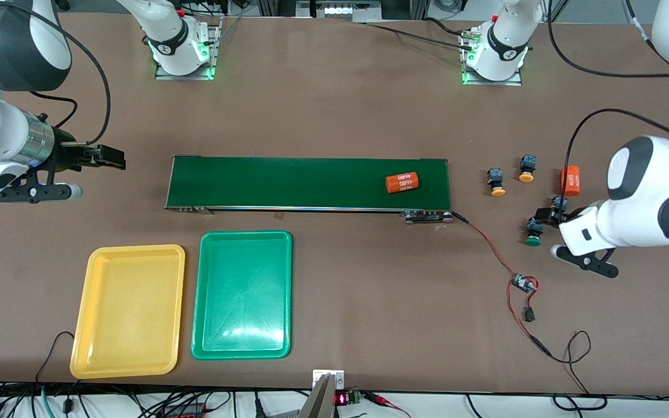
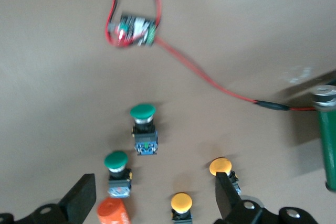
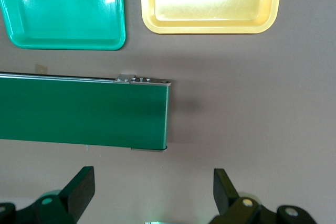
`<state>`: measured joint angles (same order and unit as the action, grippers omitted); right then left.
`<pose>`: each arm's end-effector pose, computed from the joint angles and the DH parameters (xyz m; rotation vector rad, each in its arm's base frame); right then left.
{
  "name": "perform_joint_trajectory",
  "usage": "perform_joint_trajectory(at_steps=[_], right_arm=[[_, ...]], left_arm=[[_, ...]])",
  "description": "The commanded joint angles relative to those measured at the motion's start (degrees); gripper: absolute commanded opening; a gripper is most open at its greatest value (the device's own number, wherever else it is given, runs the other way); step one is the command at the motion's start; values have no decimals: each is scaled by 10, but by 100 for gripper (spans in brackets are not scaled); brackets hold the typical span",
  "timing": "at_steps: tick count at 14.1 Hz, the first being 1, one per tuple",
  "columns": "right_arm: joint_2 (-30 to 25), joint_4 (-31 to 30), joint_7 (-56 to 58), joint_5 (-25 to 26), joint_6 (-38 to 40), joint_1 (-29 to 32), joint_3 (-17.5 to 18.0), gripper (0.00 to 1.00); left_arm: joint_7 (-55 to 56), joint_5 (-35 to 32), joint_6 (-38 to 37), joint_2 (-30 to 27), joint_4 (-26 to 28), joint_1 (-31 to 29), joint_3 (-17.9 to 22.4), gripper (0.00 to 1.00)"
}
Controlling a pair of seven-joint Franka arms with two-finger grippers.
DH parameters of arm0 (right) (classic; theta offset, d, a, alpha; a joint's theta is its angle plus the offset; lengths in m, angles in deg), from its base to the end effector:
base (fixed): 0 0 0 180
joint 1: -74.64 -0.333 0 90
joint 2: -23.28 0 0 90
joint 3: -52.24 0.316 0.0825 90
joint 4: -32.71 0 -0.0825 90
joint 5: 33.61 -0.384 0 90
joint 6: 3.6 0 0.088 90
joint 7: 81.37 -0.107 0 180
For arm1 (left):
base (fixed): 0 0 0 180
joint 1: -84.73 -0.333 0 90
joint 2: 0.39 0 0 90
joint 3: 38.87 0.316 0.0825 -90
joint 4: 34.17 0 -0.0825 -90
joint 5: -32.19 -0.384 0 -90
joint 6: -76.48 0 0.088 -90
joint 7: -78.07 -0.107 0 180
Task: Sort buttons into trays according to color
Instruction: 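Grasp a green-capped button with the left gripper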
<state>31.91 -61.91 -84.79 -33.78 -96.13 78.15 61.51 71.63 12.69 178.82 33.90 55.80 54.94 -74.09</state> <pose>0.5854 0.0541 0.5049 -3.1150 -0.0637 0.2917 0.6575 0.0210 0.3216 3.0602 -0.4431 -0.4096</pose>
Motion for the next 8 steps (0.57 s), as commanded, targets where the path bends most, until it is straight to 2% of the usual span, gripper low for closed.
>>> perform_joint_trajectory(at_steps=[1,3,6,8], right_arm=[[-100,-149,2,-5,-88,3,0,100],[-131,-202,2,-6,-128,2,0,100],[-145,-230,1,-7,-143,1,0,100],[-161,-259,0,-7,-163,0,1,100]], left_arm=[[59,-18,63,-6,75,-27,-6,100],[69,-21,119,-7,115,-47,-5,100],[103,-87,273,-5,209,-89,-2,100],[119,-104,340,-5,251,-100,-2,100]])
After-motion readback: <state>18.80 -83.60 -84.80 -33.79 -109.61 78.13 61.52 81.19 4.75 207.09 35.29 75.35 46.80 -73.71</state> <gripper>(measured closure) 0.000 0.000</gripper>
